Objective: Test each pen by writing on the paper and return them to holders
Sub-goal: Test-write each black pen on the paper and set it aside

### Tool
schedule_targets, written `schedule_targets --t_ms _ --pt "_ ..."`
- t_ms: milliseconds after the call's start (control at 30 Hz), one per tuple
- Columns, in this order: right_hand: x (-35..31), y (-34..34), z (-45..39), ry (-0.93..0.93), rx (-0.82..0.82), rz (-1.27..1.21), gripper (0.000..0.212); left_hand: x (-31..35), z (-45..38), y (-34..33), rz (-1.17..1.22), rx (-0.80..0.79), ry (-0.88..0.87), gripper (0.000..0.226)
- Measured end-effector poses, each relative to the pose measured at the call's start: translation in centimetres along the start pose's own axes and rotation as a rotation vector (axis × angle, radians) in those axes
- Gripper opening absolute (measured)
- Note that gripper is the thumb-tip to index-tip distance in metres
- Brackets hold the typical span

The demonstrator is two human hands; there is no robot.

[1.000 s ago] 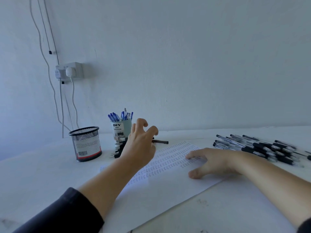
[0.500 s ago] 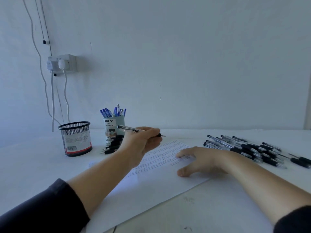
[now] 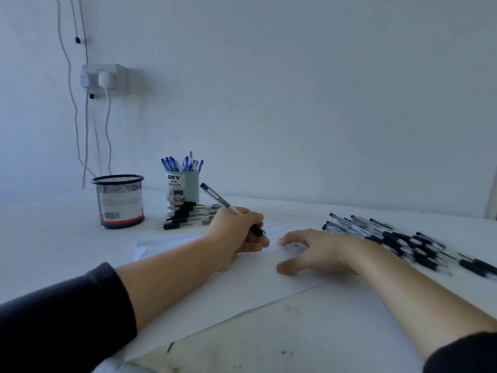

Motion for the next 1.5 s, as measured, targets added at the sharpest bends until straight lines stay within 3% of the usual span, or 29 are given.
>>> schedule_targets --t_ms 400,1500 --pt "-0.02 -0.01 0.05 0.007 -0.001 -0.004 0.063 -0.01 0.48 -0.16 -0.329 0.064 -0.067 0.014" --pt "-0.23 -0.09 0.34 0.021 -0.010 0.004 0.065 0.03 0.36 -0.41 -0.436 0.076 -0.110 0.006"
Point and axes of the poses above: each hand's wrist, its own z-axis away from the middle knuckle, its own y-axis out of the back of the hand, x = y × z, the point moved 6 cm from there along -z, towards the middle knuckle, and after that the axes turned 11 degrees about -z, right-handed, at the moved point
